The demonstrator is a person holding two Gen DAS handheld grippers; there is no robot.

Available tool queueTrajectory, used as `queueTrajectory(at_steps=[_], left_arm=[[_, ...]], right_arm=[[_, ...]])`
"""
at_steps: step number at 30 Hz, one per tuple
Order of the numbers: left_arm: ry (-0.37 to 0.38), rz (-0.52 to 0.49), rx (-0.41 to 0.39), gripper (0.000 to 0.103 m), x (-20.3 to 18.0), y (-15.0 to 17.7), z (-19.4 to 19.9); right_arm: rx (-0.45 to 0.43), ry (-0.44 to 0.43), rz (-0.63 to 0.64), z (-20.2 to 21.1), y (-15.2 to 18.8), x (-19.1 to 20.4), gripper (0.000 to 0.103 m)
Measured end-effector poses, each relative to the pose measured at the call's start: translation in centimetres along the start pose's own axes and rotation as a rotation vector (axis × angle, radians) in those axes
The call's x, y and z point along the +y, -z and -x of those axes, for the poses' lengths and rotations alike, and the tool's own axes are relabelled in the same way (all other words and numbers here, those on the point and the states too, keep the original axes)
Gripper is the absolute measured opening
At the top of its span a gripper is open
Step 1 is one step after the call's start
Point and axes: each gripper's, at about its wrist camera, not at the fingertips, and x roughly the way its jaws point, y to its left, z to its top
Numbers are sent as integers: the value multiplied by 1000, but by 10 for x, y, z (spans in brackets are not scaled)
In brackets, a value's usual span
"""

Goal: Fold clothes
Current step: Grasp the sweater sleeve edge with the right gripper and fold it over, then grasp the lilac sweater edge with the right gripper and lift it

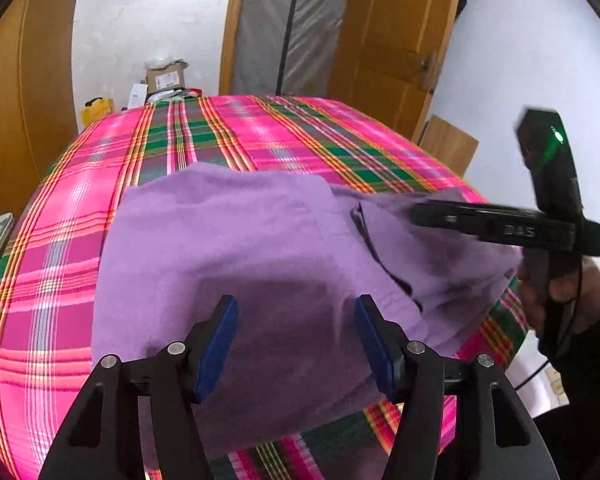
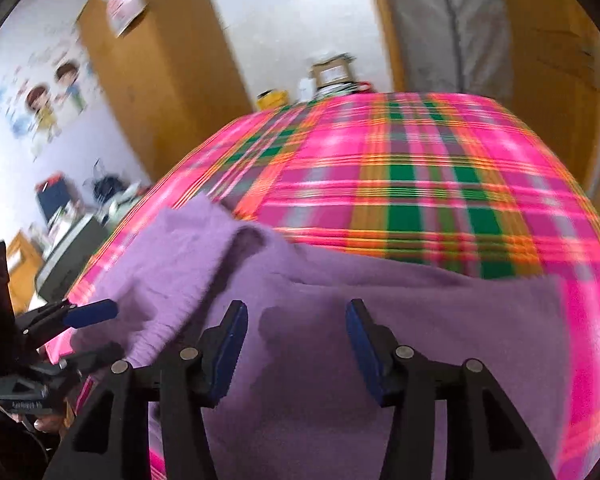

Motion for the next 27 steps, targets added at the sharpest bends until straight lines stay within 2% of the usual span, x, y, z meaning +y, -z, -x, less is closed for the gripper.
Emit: queueTrajectory(at_steps=[8, 13, 20, 27], left_arm=[[34, -15, 6, 63, -10, -12, -9], [86, -64, -7, 63, -33, -28, -17], [166, -150, 20, 63, -72, -33, -36], [196, -164, 60, 63, -87, -25, -45]], right_arm=[[-60, 108, -183, 57, 25, -75, 52], [-81, 117, -279, 77, 41, -103, 52], [-61, 36, -391, 74, 60, -121, 52], [-66, -112, -481, 84, 80, -123, 53]])
